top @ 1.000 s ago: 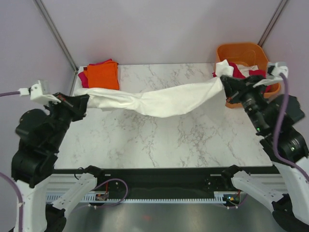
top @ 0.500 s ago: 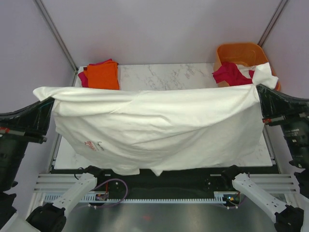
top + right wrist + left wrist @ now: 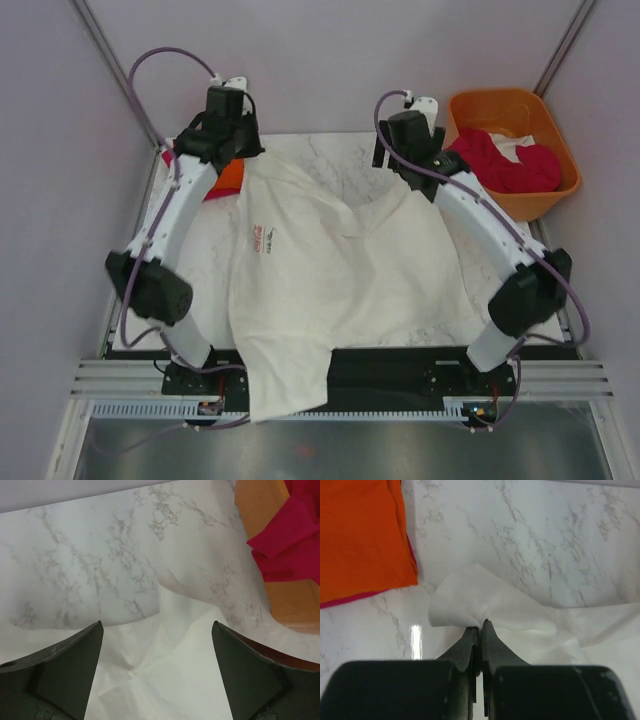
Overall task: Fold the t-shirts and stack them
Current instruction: Flatten the tshirt out
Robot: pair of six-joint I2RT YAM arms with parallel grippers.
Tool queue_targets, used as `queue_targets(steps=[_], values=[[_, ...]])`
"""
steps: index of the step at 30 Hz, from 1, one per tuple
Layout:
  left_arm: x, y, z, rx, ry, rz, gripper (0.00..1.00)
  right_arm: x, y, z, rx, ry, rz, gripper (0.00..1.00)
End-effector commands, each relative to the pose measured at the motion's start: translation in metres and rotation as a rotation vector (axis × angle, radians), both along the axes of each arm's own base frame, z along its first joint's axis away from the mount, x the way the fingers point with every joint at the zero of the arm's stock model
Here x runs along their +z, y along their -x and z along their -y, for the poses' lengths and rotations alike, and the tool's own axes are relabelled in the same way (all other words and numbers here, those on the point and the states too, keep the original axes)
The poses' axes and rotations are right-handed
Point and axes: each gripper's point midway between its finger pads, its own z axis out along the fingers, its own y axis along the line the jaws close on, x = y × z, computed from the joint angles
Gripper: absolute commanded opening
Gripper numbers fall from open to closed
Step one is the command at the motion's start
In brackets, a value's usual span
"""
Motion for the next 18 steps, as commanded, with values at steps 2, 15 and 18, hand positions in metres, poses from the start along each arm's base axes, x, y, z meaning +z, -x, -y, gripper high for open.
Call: queue_targets(steps=[2,15,18], values=[[-0.021,-0.119,-0.027,0.047,0.019,0.033,0.02,0.012,-0.056,0.030,-0.176,0.016,0.008,0.98],[-0.028,-0.159,-0.069,0.117,0.124,0.033,1.00,-0.025,-0.043,0.030,-0.056,0.025,-0.050,0.98],[0.002,-0.109,-0.078,0.165,0.106,0.041,1.00,-0.053,-0.033,0.023,-0.007,0.016,-0.127,0.98]])
